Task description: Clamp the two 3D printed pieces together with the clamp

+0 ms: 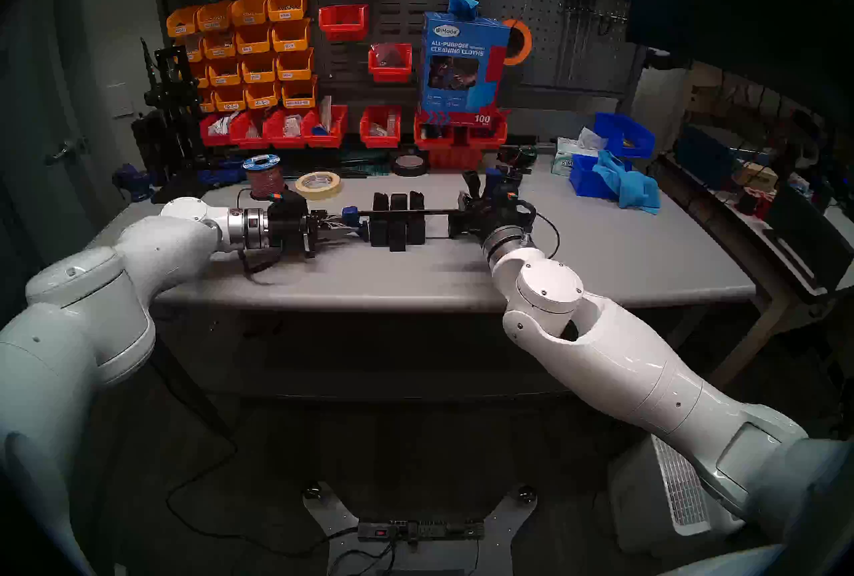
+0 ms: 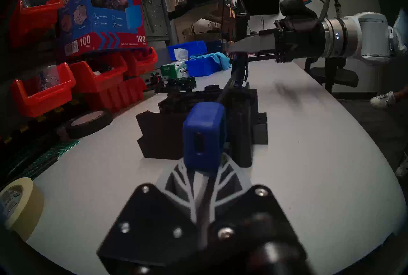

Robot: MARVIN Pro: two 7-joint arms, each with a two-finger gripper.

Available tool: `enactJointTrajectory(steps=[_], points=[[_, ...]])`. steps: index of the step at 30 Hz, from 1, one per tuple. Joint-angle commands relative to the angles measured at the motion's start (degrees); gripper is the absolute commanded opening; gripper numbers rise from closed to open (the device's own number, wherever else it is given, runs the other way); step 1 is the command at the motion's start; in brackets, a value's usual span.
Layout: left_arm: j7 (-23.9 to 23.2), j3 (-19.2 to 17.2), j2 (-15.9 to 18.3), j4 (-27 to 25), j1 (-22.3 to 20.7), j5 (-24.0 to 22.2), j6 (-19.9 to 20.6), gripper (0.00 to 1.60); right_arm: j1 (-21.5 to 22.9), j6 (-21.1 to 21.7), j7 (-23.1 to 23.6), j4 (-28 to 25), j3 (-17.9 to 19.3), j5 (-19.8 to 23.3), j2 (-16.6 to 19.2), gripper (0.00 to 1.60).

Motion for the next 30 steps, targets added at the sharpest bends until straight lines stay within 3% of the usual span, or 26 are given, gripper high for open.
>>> enactJointTrajectory(steps=[1, 30], points=[[-3.16, 0.18, 0.06, 0.56, -0.41, 0.07, -0.04, 0.0, 0.09, -0.21, 0.24, -0.88, 0.0, -0.02, -0.07, 0.0], [-1.28, 1.35, 0.04, 0.88, -0.6, 0.07, -2.07, 0.0, -0.01, -0.6, 0.47, -0.83, 0.04, 0.03, -0.08, 0.0]])
